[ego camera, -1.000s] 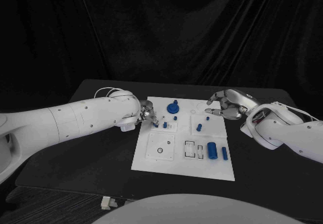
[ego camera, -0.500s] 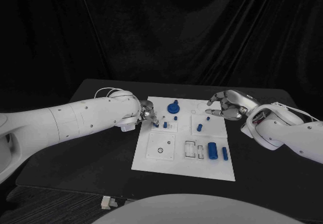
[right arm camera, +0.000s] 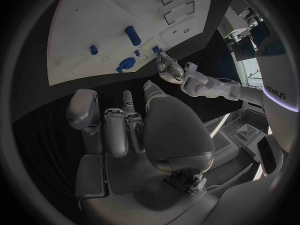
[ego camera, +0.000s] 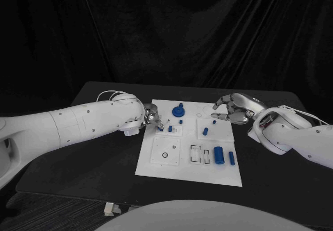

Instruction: Assemble the parts on the task board

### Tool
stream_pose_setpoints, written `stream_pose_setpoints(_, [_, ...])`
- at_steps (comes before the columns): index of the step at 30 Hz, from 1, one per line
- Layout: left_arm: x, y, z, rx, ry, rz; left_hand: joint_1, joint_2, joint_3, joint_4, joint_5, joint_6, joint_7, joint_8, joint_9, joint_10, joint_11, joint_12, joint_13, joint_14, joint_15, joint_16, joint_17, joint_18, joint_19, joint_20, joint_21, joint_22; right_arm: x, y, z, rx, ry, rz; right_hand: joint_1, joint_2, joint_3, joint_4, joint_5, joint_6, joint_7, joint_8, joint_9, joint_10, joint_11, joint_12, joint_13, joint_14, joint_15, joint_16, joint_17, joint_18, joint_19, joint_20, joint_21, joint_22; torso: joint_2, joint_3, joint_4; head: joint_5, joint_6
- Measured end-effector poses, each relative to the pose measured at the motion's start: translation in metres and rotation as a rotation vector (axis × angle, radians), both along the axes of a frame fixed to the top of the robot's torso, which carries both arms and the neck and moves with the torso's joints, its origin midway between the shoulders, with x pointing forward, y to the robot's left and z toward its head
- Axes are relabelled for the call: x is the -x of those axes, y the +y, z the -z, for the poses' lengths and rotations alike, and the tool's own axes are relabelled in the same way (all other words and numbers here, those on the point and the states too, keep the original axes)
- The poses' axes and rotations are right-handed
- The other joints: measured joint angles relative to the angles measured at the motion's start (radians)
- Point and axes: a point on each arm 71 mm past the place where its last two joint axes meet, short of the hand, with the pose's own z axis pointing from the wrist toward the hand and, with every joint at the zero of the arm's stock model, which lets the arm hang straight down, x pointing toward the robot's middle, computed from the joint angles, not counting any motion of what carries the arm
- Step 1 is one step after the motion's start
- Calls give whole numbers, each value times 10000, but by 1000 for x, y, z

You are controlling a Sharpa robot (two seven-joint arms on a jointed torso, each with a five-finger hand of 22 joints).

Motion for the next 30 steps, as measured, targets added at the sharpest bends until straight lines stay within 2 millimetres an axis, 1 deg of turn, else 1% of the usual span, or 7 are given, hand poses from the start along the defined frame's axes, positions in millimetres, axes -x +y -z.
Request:
stream_pose_setpoints(4, [0, 0, 0, 6, 1, 6, 0, 0, 0, 0, 0, 16, 16, 3, 1, 0, 0, 0, 0, 0, 0, 0, 0, 0, 0, 0, 0, 0, 0, 0, 0, 9, 16, 11, 0, 0, 0, 0, 0, 0, 0, 0, 0, 0, 0, 0, 0, 0, 0, 0, 0, 0, 0, 0, 0, -1, 0, 0, -5, 0, 0])
stream_pose_setpoints(6, [0, 0, 0, 14, 2, 17, -68, 68, 0, 0, -2, 16, 16, 66, 2, 0, 0, 0, 0, 0, 0, 0, 0, 0, 0, 0, 0, 0, 0, 0, 0, 12, 23, 16, 0, 0, 0, 0, 0, 0, 0, 0, 1, 0, 0, 0, 0, 0, 0, 0, 0, 0, 0, 0, 0, -1, 0, 1, -7, -2, 0])
stream_pose_setpoints(9, [1, 0, 0, 27, 2, 36, -84, 84, 0, 0, -141, 17, 17, 68, 14, 0, 0, 0, 0, 0, 0, 0, 0, -1, 0, 0, -38, 0, 0, 0, 0, 16, 34, 24, 0, 0, 17, -17, 0, 0, 0, 0, -6, 0, 0, 0, 0, 0, 0, 0, 0, 0, 0, 0, 0, -1, 0, 1, -12, -6, 0])
stream_pose_setpoints(12, [1, -1, 0, 42, 2, 67, -122, 122, 7, 7, -237, 70, 70, 84, 18, 0, 0, 0, 0, 0, 0, 0, 0, 0, 0, 0, -38, -1, 0, 0, 0, 21, 43, 34, 0, 0, 28, -28, 0, 0, 0, 0, -10, 0, 0, 0, 0, 0, 0, 1, 0, 0, 0, 0, 0, -1, -2, 1, -13, -22, 0])
stream_pose_setpoints(17, [1, -1, 0, 46, -5, 82, -195, 194, 30, 30, -252, 106, 106, 144, 24, 0, 0, 0, 0, 0, 0, 0, 0, -1, -37, 37, -48, -1, 0, 0, 1, 23, 52, 38, 33, 33, 28, -28, 0, 0, 0, 0, -10, 0, 0, 0, 0, 0, 0, 1, 0, 0, 0, 0, 0, -2, -6, 1, -20, -42, 0])
stream_pose_setpoints(26, [1, -2, 0, 67, -29, 96, -196, 194, 110, 57, -257, 112, 112, 145, 23, 0, 0, 0, 0, 0, 0, 0, 0, -1, -75, -1, -117, -1, -1, 1, 1, 28, 61, 52, 42, 42, 28, -28, -1, 0, 0, 0, -9, 0, 0, 0, 0, 0, 0, 1, 0, 0, 0, 0, 0, -2, -11, 4, -23, -60, 0])
stream_pose_setpoints(30, [1, -1, 0, 69, -35, 92, -197, 193, 110, 57, -192, 123, 123, 144, 23, 3, -3, 0, 0, 0, 0, 0, 0, -2, -75, -1, -117, -1, -1, 1, 1, 30, 64, 55, 42, 42, 28, -28, -1, 0, 0, 0, -9, 0, 0, 0, 0, 0, 0, 1, 0, 0, 0, 0, 0, 6, -11, 7, -24, -55, 0])
